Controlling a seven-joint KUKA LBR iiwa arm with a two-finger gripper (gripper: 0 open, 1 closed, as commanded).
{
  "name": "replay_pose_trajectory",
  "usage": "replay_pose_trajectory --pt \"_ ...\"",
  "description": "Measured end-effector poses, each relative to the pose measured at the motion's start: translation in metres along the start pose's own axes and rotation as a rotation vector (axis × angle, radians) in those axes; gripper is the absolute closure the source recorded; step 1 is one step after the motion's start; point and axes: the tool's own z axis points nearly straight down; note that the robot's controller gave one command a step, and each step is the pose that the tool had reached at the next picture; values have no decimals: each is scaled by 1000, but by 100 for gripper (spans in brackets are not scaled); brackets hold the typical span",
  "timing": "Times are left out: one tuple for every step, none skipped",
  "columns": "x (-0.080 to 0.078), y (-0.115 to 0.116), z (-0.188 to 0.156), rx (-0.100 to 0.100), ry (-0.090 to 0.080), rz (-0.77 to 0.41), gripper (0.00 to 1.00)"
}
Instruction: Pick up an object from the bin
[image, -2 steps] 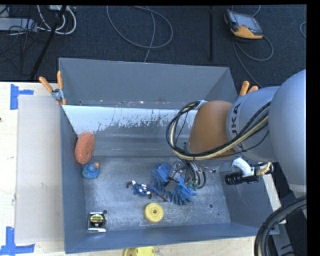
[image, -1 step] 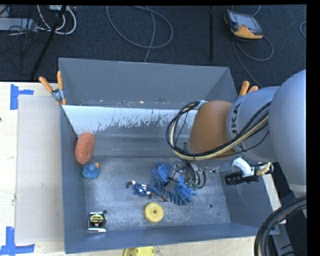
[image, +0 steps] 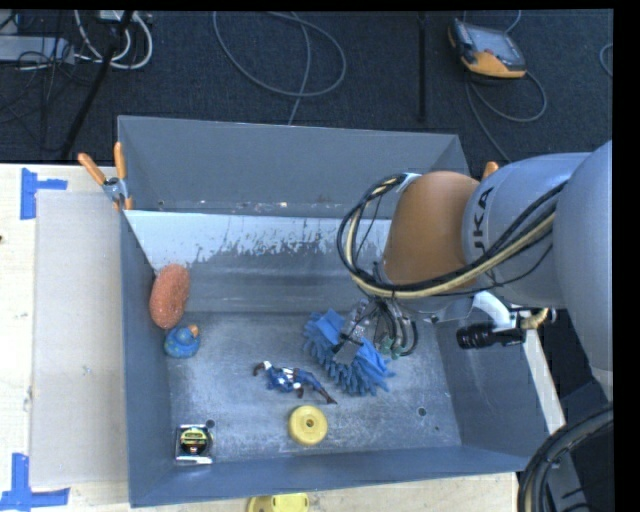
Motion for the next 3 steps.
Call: replay_pose_trajectory --pt "9 -11 -28 0 -2 -12 100" --pt "11 -16 -38 0 -2 -15 100" --pt "-3 -7 -46 -2 -5 -11 100"
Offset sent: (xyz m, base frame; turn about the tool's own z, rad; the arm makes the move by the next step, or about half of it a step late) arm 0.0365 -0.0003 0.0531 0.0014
